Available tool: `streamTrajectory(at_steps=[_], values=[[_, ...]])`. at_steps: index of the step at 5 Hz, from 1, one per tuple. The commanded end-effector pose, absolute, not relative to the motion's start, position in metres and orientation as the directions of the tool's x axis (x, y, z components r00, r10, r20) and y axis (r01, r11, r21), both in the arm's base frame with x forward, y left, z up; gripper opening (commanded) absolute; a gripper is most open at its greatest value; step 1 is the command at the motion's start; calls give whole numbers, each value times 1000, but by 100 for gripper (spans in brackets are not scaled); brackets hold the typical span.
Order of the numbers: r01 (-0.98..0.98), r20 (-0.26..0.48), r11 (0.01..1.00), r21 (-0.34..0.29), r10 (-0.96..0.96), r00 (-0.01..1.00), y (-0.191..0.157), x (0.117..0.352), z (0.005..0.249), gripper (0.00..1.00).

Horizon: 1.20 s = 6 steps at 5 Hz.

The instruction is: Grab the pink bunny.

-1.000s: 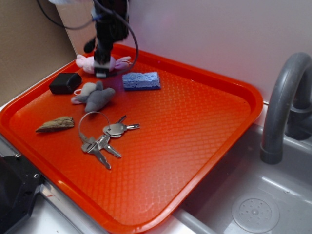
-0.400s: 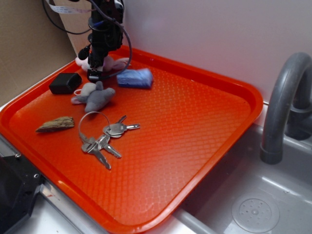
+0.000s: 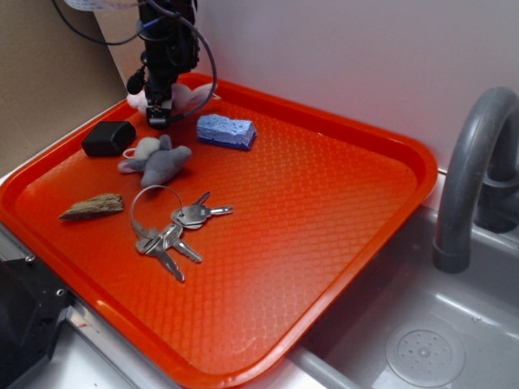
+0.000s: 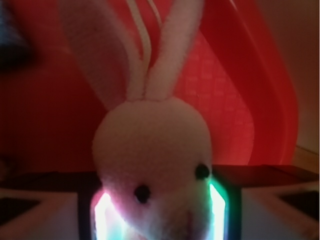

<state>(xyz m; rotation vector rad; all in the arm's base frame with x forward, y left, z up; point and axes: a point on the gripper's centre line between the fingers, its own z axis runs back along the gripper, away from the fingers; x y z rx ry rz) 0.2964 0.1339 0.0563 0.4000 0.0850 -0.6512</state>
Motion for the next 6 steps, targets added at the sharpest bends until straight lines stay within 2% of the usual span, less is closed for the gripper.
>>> streamTrajectory(at_steps=[1,2,3,4,5,6], values=[[354,-3,878,321,-373,928,81,278,136,0],[229,-34,923,309,-230,973,41,250,168,0],[179,-31,946,269,-177,984,15,236,180,0],[1,51,975,222,-12,999,5,227,213,0],[-181,125,973,146,163,979,12,224,249,0],[-284,167,957,62,270,948,17,220,277,0]])
